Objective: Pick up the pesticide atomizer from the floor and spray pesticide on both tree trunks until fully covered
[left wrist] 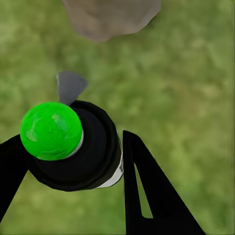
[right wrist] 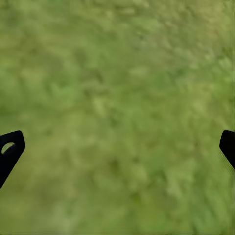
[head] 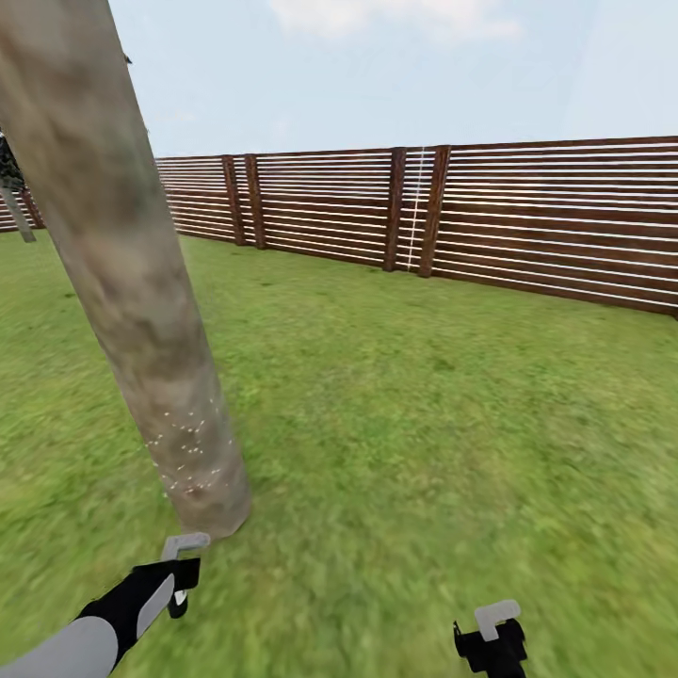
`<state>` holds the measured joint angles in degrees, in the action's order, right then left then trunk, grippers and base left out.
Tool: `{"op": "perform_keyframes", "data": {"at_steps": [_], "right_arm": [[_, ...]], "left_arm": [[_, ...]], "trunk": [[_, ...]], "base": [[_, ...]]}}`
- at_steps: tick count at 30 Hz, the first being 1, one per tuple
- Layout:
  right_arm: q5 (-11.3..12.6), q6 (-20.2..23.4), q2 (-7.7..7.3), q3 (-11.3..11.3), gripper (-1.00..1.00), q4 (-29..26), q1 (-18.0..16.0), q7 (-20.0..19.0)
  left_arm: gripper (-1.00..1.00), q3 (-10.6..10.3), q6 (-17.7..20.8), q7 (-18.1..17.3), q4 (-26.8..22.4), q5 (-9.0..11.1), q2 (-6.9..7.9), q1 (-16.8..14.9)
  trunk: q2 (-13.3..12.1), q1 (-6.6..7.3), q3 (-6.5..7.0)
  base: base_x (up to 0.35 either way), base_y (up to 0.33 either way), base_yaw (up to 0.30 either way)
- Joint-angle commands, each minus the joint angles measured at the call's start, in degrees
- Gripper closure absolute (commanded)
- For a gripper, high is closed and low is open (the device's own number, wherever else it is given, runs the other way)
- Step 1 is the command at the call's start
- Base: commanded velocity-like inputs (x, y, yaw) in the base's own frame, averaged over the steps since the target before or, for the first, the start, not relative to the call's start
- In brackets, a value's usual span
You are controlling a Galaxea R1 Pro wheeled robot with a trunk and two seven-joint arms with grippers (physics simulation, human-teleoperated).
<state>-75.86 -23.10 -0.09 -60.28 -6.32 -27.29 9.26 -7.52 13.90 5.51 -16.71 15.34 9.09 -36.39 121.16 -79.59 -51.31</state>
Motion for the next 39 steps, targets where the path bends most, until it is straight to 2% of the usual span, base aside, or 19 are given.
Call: {"op": "perform_keyframes", "data": {"at_steps": [1, 4, 5, 6, 7, 8, 10, 13, 15, 23, 30, 32, 33, 34, 36, 39], "right_arm": [[-0.6, -0.1, -0.01, -0.4, -1.00, 0.1, 0.0, 0.3], [-0.6, -0.1, 0.00, -0.4, -1.00, 0.1, 0.0, 0.3], [-0.6, -0.1, 0.00, -0.4, -1.00, 0.1, 0.0, 0.3], [-0.6, -0.2, 0.00, -0.4, -1.00, 0.1, 0.0, 0.3], [-0.6, -0.2, 0.00, -0.4, -1.00, 0.1, 0.0, 0.3], [-0.6, -0.2, 0.00, -0.4, -1.00, 0.1, 0.0, 0.3], [-0.6, -0.2, 0.00, -0.4, -1.00, 0.1, 0.0, 0.3], [-0.6, -0.2, 0.00, -0.4, -1.00, 0.1, 0.0, 0.3], [-0.6, -0.2, 0.00, -0.4, -1.00, 0.1, 0.0, 0.3], [-0.4, -0.2, 0.31, -0.4, -1.00, 0.2, 0.0, 0.4], [-0.4, -0.2, 0.31, -0.6, -1.00, 0.0, 0.0, 0.5], [-0.4, -0.2, 0.45, -0.6, -1.00, 0.0, 0.0, 0.5], [-0.4, -0.2, 0.58, -0.6, -1.00, -0.1, -0.1, 0.5], [-0.4, -0.2, 0.63, -0.6, -1.00, -0.1, -0.1, 0.5], [-0.4, -0.2, 0.59, -0.7, -1.00, -0.2, -0.1, 0.5], [-0.5, -0.3, 0.15, -0.7, -1.00, -0.3, -0.1, 0.5]], "left_arm": [[1.00, -0.5, 0.0, 0.4, -0.2, 0.6, 0.03, 0.3], [1.00, -0.7, -0.3, 3.3, -0.7, 0.7, -0.56, 0.5], [1.00, -0.8, -0.3, 5.9, -1.0, 0.8, -0.89, 0.5], [1.00, -0.8, -0.3, 7.6, -1.5, 0.8, -1.60, 0.5], [1.00, -0.9, -0.3, 8.7, -2.6, 0.8, -3.12, 0.5], [1.00, -1.0, -0.3, 8.8, -3.0, 0.9, -3.84, 0.5], [1.00, -1.0, -0.3, 7.2, -3.1, 0.9, -4.14, 0.5], [1.00, -0.8, 0.0, 0.9, -3.1, 1.1, -3.74, 0.5], [1.00, -0.6, 0.4, -1.0, -2.9, 1.2, -3.57, 0.5], [1.00, -0.4, 0.8, -1.4, -2.4, 1.3, -2.59, 0.4], [1.00, -0.7, 1.1, -1.5, -2.4, 1.1, -3.11, 0.4], [1.00, -0.9, 2.6, -1.5, -2.7, 0.8, -3.21, 0.1], [1.00, -0.9, 5.2, -1.5, -3.0, 0.8, -2.89, 0.0], [1.00, -0.9, 6.0, -1.6, -3.0, 0.7, -2.75, -0.1], [1.00, -0.9, 6.6, -1.6, -3.1, 0.7, -2.60, 0.0], [1.00, -0.9, 6.9, -1.5, -3.1, 0.6, -1.55, -0.2]], "trunk": [[0.0, -0.01, -0.05], [0.0, -0.01, -0.07], [0.0, -0.01, -0.11], [0.0, -0.01, -0.15], [0.0, -0.01, -0.20], [0.0, -0.01, -0.25], [0.0, -0.01, -0.34], [0.8, -0.45, -0.73], [1.6, -0.89, -1.09], [4.8, -2.64, -2.85], [7.6, -4.18, -4.55], [8.4, -4.62, -4.92], [8.4, -4.62, -4.92], [8.4, -4.62, -4.92], [8.4, -4.62, -4.92], [8.4, -4.62, -4.92]], "base": [[0.059, -0.121, 0.000], [-0.091, -0.086, 0.027], [-0.032, -0.023, 0.136], [-0.016, -0.012, 0.180], [-0.005, -0.004, 0.211], [-0.002, -0.002, 0.220], [-0.001, -0.001, 0.203], [0.000, 0.000, 0.041], [0.000, 0.000, 0.004], [0.000, 0.000, 0.000], [0.000, 0.000, 0.000], [0.000, 0.000, 0.000], [0.000, 0.000, 0.000], [0.000, 0.000, 0.000], [0.000, 0.000, 0.000], [0.000, 0.000, 0.000]]}}
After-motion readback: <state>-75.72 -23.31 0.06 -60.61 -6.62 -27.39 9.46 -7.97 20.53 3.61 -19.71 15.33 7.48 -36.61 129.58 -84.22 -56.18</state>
